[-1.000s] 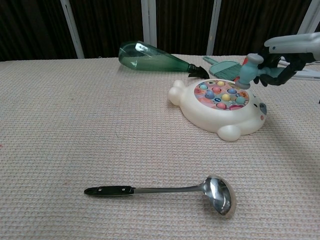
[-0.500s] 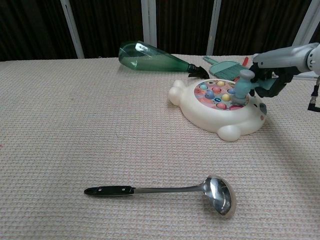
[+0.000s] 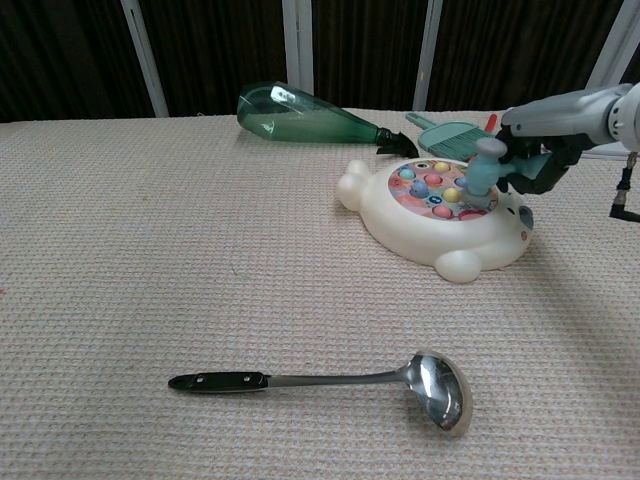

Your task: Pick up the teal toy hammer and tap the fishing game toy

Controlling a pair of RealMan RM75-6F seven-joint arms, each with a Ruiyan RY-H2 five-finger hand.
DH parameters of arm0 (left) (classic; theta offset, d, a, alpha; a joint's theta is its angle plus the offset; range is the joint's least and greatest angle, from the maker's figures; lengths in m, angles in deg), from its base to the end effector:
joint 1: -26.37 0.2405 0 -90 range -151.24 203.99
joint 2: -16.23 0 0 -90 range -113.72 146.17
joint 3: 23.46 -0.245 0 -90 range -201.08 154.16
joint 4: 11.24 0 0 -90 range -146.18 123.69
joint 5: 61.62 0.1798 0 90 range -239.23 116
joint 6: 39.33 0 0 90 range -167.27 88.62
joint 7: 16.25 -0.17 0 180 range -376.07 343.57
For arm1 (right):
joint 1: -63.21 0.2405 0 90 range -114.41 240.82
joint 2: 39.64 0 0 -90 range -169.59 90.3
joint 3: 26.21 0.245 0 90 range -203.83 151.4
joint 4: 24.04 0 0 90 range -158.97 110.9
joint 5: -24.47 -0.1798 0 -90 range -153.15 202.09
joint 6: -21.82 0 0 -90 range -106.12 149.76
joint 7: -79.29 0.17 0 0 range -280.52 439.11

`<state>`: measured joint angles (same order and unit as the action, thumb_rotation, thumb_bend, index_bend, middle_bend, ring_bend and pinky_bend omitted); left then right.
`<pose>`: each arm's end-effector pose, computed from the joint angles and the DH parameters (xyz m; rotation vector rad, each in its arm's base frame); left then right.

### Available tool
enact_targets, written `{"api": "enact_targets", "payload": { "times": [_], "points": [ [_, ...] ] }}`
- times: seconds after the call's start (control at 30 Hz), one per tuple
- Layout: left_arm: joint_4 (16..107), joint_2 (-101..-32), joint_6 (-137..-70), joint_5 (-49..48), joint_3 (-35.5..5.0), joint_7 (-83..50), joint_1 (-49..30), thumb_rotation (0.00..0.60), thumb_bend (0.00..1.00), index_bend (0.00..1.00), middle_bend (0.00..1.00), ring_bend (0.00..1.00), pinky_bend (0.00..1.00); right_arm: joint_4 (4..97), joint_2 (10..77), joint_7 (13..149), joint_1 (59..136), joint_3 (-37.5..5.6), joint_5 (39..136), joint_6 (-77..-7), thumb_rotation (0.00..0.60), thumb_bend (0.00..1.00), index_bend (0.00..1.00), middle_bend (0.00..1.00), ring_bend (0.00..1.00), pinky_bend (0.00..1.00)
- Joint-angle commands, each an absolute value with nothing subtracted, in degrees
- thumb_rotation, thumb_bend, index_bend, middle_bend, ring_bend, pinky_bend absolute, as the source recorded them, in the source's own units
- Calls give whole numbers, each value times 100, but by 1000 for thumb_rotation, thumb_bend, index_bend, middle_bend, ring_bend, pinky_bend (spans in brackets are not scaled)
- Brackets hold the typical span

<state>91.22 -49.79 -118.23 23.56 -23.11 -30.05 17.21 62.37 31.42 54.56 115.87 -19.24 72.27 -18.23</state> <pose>-0.2494 0.2099 0.1356 -1.5554 -0.9388 -0.8468 -0.1580 -0.4007 0.0733 1.9334 -0.8821 0.5731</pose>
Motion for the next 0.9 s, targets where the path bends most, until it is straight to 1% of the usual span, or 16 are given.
{"api": "enact_targets", "payload": {
  "times": [0.03,0.17,0.37,0.7,0.9],
  "points": [
    [9107,-4985,-11830,2365,-2312,-2982,1722,600,106,0,0,0,0,6338,3059,5384,11649,-1892,7189,-1899,600,976,1000,836,699,346],
    [9076,-4990,-11813,2364,-2316,-2952,1714,600,106,0,0,0,0,6383,3063,5230,11810,-1867,7023,-1898,600,976,1000,836,699,346],
    [9038,-4998,-11754,2314,-2308,-2928,1688,600,106,0,0,0,0,6187,3281,4929,12107,-1927,6624,-1842,600,976,1000,836,699,346],
    [8975,-5019,-11648,2218,-2293,-2895,1640,600,106,0,0,0,0,5820,3636,4532,12405,-2207,6089,-1812,600,976,1000,837,700,346],
    [8947,-5031,-11637,2200,-2288,-2871,1629,600,106,0,0,0,0,5816,3655,4457,12471,-2308,5927,-1857,600,976,1000,839,701,346]
  ]
}}
